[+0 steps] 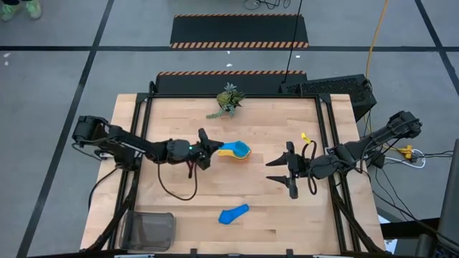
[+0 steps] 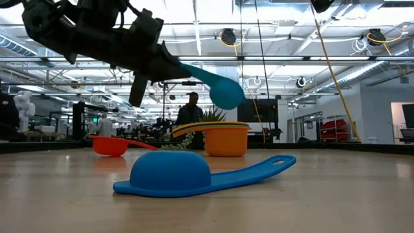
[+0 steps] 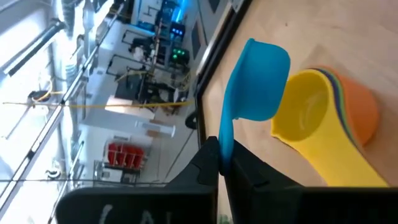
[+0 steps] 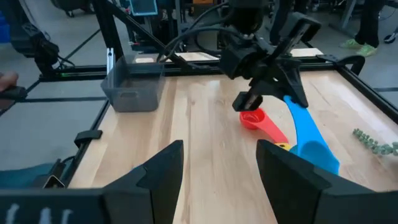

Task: Nest measuring cups in basket
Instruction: Stack the top light blue measuring cup on top of the yellow measuring cup

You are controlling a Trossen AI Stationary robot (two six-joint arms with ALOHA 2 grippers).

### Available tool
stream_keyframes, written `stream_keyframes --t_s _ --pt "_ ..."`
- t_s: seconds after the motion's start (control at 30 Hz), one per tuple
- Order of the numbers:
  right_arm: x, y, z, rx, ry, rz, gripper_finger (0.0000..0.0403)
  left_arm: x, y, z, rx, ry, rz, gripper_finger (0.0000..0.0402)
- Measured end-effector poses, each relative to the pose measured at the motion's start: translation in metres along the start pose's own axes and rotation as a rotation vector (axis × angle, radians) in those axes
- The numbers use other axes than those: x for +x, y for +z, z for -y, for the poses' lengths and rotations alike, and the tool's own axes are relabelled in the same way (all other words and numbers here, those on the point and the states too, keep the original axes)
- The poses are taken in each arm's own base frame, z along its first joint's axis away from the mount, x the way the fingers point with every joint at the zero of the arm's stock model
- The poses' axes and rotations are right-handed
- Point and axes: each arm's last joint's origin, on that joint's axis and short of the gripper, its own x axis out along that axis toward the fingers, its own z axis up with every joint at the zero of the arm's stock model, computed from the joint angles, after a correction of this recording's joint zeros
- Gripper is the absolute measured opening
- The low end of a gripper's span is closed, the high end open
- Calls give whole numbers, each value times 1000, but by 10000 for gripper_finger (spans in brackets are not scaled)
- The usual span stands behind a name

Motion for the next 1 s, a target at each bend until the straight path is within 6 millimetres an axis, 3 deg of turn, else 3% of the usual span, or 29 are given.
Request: stream_keyframes --t_s 0.53,0.77,1.0 --pt "0 0 0 3 4 -1 196 3 -7 6 33 -66 -17 10" --pt "0 0 0 3 4 -1 196 4 -10 7 41 -81 -34 33" --pt "0 0 0 1 4 -1 196 4 -10 6 42 -75 -31 11"
